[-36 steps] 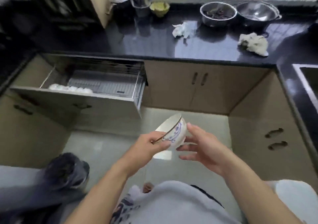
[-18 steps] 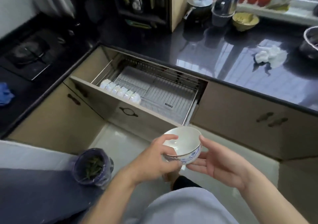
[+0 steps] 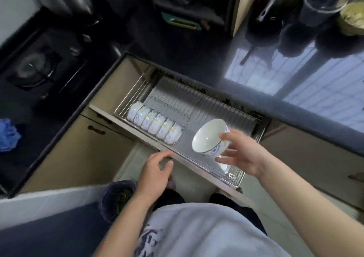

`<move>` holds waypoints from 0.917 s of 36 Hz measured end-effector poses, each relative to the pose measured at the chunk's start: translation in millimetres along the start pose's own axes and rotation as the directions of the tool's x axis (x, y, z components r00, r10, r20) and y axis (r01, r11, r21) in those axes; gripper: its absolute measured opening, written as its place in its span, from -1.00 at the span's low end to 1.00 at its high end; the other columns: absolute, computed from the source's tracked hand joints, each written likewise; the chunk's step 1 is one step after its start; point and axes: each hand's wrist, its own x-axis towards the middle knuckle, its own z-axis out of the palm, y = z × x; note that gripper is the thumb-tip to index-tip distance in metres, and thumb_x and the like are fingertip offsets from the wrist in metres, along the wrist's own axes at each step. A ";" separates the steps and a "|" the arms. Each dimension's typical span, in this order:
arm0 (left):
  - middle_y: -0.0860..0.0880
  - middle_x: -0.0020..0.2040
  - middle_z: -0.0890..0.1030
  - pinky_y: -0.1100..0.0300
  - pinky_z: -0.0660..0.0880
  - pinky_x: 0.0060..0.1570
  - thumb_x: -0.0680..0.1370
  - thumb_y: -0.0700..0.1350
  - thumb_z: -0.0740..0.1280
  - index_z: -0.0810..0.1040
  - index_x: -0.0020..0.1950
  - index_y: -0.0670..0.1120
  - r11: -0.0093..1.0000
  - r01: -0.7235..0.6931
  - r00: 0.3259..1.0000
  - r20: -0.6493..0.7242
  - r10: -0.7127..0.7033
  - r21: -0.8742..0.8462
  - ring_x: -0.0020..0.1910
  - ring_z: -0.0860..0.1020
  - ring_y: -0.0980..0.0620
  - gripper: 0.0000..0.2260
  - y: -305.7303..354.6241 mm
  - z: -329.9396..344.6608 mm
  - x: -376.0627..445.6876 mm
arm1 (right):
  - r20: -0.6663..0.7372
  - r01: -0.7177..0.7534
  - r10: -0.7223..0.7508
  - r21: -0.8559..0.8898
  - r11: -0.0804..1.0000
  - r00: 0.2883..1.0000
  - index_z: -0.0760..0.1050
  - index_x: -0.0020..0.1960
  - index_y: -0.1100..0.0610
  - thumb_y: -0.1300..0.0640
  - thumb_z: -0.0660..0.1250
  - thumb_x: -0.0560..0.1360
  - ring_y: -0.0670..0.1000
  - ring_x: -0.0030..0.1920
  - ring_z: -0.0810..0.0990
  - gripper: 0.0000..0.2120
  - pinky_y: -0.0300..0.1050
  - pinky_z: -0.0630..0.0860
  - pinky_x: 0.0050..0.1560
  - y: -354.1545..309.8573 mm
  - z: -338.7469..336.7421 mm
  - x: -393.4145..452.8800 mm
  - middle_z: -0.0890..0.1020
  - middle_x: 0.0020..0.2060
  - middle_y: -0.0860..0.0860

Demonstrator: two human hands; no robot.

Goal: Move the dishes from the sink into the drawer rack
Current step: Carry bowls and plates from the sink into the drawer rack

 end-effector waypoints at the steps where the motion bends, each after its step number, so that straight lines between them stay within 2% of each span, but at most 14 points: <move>1: 0.14 0.18 0.60 0.15 0.43 0.36 0.62 -0.16 0.36 0.65 0.19 0.07 0.999 0.024 1.000 0.013 -0.025 0.032 0.21 0.55 0.20 -0.80 -5.2 -5.4 12.7 | -0.041 -0.011 0.010 -0.009 1.000 0.999 0.51 0.31 0.03 0.14 0.39 0.57 0.16 -0.10 0.70 -0.68 0.09 0.68 -0.06 0.4 -1.2 14.2 0.67 0.10 0.18; 5: 0.09 0.16 0.61 0.28 0.36 0.18 0.65 -0.07 0.33 0.66 0.18 0.01 0.986 0.050 0.996 0.068 -0.061 0.157 0.17 0.53 0.14 -0.84 -24.1 -30.7 77.7 | -0.264 -0.114 0.109 -0.002 0.994 0.958 0.40 0.41 0.08 0.12 0.42 0.54 0.22 -0.09 0.72 -0.54 0.13 0.68 -0.18 13.8 -1.3 63.0 0.66 0.11 0.22; 8: -0.01 0.14 0.61 0.14 0.42 0.19 0.66 -0.09 0.31 0.67 0.18 -0.06 0.944 -0.043 0.990 0.138 -0.002 0.326 0.17 0.56 -0.02 -0.82 -41.8 -52.4 138.1 | -0.388 -0.206 0.188 -0.005 0.979 0.902 0.35 0.42 0.11 0.14 0.44 0.54 0.22 -0.09 0.69 -0.50 0.19 0.70 -0.07 28.2 11.2 89.6 0.65 0.05 0.23; 11: -0.02 0.19 0.63 0.02 0.43 0.26 0.66 -0.07 0.27 0.65 0.21 -0.03 0.797 -0.198 0.966 0.250 0.061 0.571 0.22 0.52 -0.08 -0.79 -55.9 -72.4 186.8 | -0.458 -0.266 0.236 0.000 0.964 0.857 0.31 0.46 0.12 0.18 0.47 0.52 0.18 -0.04 0.66 -0.42 0.09 0.67 -0.11 42.8 35.5 114.3 0.62 0.09 0.20; 14: -0.03 0.23 0.62 -0.03 0.34 0.36 0.66 -0.02 0.23 0.63 0.24 0.00 0.667 -0.264 0.949 0.309 0.053 0.697 0.27 0.48 -0.09 -0.75 -71.5 -92.3 233.0 | -0.480 -0.251 0.227 0.015 0.968 0.847 0.24 0.53 0.12 0.21 0.51 0.48 0.17 0.02 0.67 -0.28 0.18 0.67 0.04 55.6 69.7 152.2 0.59 0.15 0.15; 15: -0.02 0.22 0.62 -0.03 0.34 0.36 0.65 0.01 0.21 0.64 0.23 0.01 0.631 -0.274 0.945 0.325 0.036 0.725 0.26 0.48 -0.08 -0.74 -78.8 -97.4 244.2 | -0.480 -0.247 0.215 -0.003 0.969 0.851 0.23 0.53 0.13 0.22 0.51 0.48 0.15 0.02 0.65 -0.28 0.13 0.66 0.03 57.7 82.6 163.0 0.58 0.10 0.11; 18: 0.00 0.17 0.64 -0.03 0.35 0.32 0.63 0.09 0.11 0.67 0.13 0.04 0.563 -0.284 0.936 0.352 -0.013 0.776 0.22 0.48 -0.07 -0.64 -98.2 -106.6 260.5 | -0.523 -0.227 0.154 -0.077 0.971 0.838 0.30 0.46 0.13 0.23 0.51 0.48 0.07 -0.07 0.60 -0.36 -0.03 0.56 -0.10 64.4 115.1 194.2 0.56 -0.09 -0.02; 21: 0.05 0.11 0.62 0.00 0.31 0.31 0.57 0.10 -0.04 0.66 0.05 0.05 0.548 -0.317 0.924 0.382 -0.005 0.774 0.20 0.47 -0.02 -0.53 -101.5 -105.6 259.2 | -0.555 -0.234 0.134 -0.113 0.966 0.821 0.35 0.41 0.11 0.21 0.52 0.42 0.12 -0.05 0.67 -0.38 0.15 0.66 0.01 74.0 134.2 220.3 0.59 -0.11 -0.04; 23: 0.08 0.14 0.59 0.01 0.27 0.35 0.62 0.06 0.03 0.63 0.07 0.07 0.543 -0.322 0.914 0.403 -0.033 0.775 0.25 0.44 0.02 -0.63 -102.6 -105.7 260.9 | -0.558 -0.241 0.139 -0.112 0.964 0.818 0.36 0.37 0.09 0.23 0.50 0.42 0.14 -0.05 0.68 -0.42 0.20 0.67 -0.01 79.5 142.4 236.6 0.59 -0.10 -0.02; 26: 0.10 0.11 0.58 0.03 0.26 0.32 0.63 0.01 0.12 0.61 0.04 0.09 0.556 -0.308 0.913 0.405 -0.056 0.772 0.23 0.42 0.04 -0.74 -103.1 -105.7 264.8 | -0.569 -0.254 0.129 -0.146 0.956 0.812 0.34 0.32 0.02 0.21 0.46 0.48 0.10 -0.10 0.64 -0.50 0.01 0.62 -0.13 80.8 146.4 251.4 0.59 -0.05 0.03; 29: 0.13 0.11 0.56 0.05 0.24 0.31 0.64 0.01 0.11 0.60 0.05 0.09 0.546 -0.315 0.907 0.416 -0.069 0.776 0.21 0.42 0.07 -0.74 -103.5 -105.3 267.4 | -0.553 -0.269 0.094 -0.245 0.931 0.828 0.39 0.21 0.02 0.13 0.47 0.46 0.15 0.02 0.64 -0.61 0.03 0.58 0.08 83.9 146.0 265.8 0.64 0.02 0.05; 33: 0.13 0.13 0.55 0.07 0.22 0.33 0.65 0.00 0.08 0.60 0.07 0.10 0.541 -0.339 0.895 0.441 -0.066 0.770 0.23 0.42 0.07 -0.72 -106.3 -107.7 267.8 | -0.531 -0.254 0.029 -0.356 0.899 0.847 0.45 0.19 0.08 0.08 0.49 0.44 0.15 0.03 0.63 -0.62 -0.07 0.52 -0.01 89.0 152.1 279.4 0.67 -0.01 0.05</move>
